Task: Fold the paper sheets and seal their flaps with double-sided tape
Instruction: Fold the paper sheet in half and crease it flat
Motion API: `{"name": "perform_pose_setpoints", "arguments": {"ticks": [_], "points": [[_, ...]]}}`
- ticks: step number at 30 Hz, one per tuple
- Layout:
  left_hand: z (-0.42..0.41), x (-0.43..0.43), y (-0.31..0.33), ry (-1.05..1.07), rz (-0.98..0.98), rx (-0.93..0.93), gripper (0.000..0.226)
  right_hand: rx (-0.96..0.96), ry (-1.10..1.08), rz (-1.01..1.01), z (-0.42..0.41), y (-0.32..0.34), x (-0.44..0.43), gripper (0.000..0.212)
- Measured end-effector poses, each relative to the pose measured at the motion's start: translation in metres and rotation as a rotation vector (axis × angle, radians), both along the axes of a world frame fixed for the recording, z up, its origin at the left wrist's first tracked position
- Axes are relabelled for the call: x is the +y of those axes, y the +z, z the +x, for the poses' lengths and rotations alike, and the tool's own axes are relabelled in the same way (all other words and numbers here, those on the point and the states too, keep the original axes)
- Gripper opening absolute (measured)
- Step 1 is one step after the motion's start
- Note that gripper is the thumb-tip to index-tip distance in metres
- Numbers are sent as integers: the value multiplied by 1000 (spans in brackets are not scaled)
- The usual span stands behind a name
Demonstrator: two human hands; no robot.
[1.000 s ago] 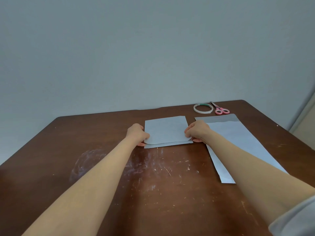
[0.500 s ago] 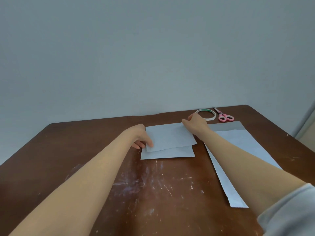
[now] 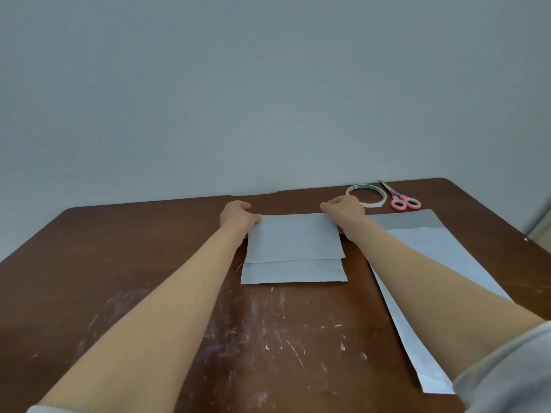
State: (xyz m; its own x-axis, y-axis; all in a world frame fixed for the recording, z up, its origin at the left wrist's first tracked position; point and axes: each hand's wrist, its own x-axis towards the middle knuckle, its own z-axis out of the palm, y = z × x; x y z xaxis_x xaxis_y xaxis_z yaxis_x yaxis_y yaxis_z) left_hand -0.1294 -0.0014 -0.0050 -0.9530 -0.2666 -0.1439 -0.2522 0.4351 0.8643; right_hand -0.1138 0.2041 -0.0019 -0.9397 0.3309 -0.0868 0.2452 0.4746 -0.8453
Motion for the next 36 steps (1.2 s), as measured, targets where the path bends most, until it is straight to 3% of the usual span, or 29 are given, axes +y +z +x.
{"name": "perform_pose_setpoints", "arguments": {"ticks": [5,9,14,19,26,36], "points": [[-3,-2,-5,-10,123,-23,56,-33,-82,-107,-11,-6,0,32],[-7,-3,-11,11,193,12,52,-32,-110,-186,-14,-9,2,30],[-8,-1,-12,48,168,27,49,-23,-137,-171,-12,-9,3,31],[1,-3,-8,-6,185,-25,60,-15,-63,-193,1,-6,5,36],[31,-10,7,-95,214,-90,61,15,10,15,28,-4,11,21],[65,-6,1,-95,107,-79,70,-62,109,105,58,-6,9,12]]}}
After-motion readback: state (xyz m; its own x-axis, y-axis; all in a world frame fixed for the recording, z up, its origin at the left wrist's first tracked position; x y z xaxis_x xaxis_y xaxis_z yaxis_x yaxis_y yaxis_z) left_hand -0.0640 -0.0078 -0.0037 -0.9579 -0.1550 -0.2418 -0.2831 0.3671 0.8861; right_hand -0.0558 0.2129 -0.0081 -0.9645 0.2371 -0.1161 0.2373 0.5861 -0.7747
